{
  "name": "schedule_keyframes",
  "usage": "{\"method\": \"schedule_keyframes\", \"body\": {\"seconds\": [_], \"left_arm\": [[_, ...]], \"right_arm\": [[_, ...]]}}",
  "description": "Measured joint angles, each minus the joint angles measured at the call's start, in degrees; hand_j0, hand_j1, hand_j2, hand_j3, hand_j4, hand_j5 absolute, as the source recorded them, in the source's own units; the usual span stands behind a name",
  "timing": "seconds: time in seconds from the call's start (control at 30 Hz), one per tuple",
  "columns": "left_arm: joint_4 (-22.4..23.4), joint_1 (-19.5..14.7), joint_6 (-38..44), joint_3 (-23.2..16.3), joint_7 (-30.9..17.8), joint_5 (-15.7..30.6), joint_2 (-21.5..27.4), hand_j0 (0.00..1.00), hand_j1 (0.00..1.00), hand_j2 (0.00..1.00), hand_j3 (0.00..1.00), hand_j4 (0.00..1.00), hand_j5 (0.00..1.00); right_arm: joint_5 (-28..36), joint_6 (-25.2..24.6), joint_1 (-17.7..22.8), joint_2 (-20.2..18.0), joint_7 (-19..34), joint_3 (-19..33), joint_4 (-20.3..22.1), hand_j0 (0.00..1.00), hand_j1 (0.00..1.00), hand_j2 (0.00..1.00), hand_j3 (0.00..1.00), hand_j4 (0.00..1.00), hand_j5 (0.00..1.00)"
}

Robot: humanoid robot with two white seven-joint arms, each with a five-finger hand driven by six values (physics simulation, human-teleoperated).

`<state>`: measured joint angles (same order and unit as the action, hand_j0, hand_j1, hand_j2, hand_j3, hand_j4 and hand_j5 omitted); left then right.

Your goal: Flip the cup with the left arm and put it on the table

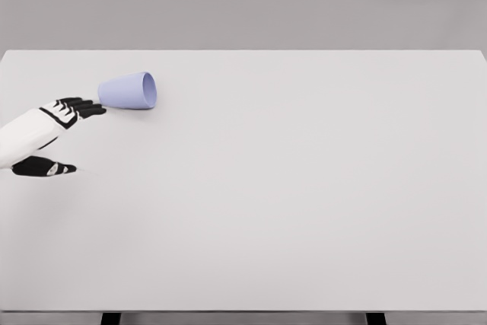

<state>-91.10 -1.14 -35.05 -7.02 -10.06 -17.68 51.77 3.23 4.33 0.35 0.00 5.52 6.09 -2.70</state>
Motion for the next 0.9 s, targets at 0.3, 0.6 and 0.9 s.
{"method": "schedule_keyframes", "body": {"seconds": [0.3,0.6,0.9], "left_arm": [[0.6,-0.9,0.0,0.4,0.0,0.0,0.9,1.00,1.00,1.00,1.00,1.00,1.00],[0.3,-8.9,0.0,2.8,-12.7,1.0,0.1,1.00,1.00,1.00,1.00,1.00,1.00],[7.8,-29.4,28.0,-1.7,-24.3,4.8,-14.6,1.00,1.00,1.00,1.00,1.00,1.00]], "right_arm": [[0.2,0.0,0.3,0.0,0.0,-0.1,-0.3,1.00,1.00,1.00,1.00,1.00,1.00],[0.2,-0.1,0.3,0.0,0.0,-0.1,-0.3,1.00,1.00,1.00,1.00,1.00,1.00],[0.2,-0.1,0.3,0.0,0.0,-0.1,-0.3,1.00,1.00,1.00,1.00,1.00,1.00]]}}
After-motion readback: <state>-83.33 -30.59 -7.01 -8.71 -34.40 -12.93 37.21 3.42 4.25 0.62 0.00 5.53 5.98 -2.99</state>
